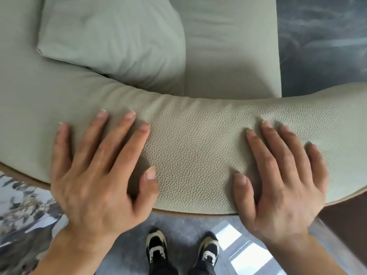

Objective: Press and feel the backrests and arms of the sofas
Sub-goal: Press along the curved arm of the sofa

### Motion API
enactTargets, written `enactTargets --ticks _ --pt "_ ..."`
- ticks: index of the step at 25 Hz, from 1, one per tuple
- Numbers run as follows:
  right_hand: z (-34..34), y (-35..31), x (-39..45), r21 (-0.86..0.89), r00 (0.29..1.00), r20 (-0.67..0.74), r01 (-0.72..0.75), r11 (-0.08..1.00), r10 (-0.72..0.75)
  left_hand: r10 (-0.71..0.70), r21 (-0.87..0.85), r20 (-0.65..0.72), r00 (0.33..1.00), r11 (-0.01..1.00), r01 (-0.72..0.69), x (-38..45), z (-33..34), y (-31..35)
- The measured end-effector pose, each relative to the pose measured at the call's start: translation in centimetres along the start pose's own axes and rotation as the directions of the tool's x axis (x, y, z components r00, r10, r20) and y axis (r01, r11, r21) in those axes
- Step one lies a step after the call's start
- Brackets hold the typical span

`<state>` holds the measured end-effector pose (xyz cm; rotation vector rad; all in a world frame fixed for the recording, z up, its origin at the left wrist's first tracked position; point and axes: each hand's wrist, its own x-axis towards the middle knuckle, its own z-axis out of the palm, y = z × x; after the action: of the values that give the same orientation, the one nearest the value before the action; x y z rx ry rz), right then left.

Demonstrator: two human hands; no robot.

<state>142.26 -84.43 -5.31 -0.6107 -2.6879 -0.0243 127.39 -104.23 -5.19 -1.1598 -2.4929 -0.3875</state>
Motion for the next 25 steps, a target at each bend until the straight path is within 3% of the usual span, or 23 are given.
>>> enactTargets --ticks 18,25 --pt "5.8 3.6 13.7 -0.017 0.997 -0.081 -0.011 1.000 0.009 -0.069 0.050 -0.075 0.995 0.996 0.073 13.1 6.5 -3.0" --pt "6.7 4.2 15.1 -0.003 0.995 -0.102 -0.002 1.000 0.001 -0.060 0.045 -0.081 0.995 0.997 0.064 14.4 7.6 -3.3"
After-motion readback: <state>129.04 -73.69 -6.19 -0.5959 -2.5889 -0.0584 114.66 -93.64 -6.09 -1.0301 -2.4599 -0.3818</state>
